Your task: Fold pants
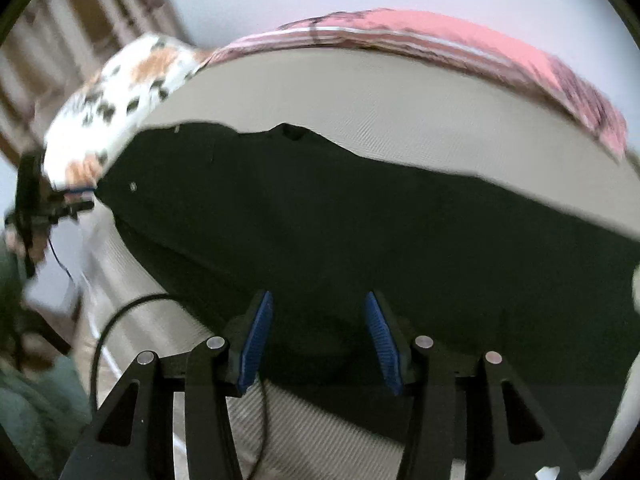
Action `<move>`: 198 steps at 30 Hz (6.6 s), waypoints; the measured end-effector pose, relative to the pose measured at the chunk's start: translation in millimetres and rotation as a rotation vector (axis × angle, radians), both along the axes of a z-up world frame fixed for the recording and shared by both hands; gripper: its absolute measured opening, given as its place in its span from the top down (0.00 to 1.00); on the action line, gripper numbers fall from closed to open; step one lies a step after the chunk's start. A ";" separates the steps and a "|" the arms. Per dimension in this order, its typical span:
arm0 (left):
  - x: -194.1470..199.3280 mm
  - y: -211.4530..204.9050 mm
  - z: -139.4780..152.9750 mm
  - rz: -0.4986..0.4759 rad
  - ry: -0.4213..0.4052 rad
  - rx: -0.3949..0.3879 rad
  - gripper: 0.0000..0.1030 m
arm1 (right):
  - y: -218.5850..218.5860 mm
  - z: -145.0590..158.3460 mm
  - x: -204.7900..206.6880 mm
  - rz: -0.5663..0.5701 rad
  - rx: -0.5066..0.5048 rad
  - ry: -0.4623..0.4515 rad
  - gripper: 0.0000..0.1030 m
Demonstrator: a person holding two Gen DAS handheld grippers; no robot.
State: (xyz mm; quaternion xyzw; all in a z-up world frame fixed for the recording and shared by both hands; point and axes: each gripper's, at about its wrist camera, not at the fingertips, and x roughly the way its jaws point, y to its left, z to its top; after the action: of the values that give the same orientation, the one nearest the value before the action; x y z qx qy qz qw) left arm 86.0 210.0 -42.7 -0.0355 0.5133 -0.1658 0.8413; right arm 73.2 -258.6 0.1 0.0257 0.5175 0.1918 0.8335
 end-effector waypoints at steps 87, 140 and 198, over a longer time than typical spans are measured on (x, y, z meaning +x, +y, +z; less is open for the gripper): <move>-9.2 -237.4 22.8 -0.434 -0.191 0.086 0.46 | -262.6 -70.1 -48.5 -0.859 0.455 0.088 0.65; -22.8 -386.2 -38.1 -0.631 -0.162 0.153 0.67 | -303.1 51.0 -25.0 -0.810 0.383 -0.203 0.96; 35.4 -203.9 -9.7 -0.220 -0.126 0.156 0.33 | -154.5 -17.7 36.2 -0.429 0.308 0.061 0.75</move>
State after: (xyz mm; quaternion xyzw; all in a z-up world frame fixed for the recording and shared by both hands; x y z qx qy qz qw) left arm 121.5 6.1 -52.4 0.0971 0.4717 -0.2185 0.8487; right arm 109.4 -413.1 -17.6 0.2674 0.4899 0.0863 0.8253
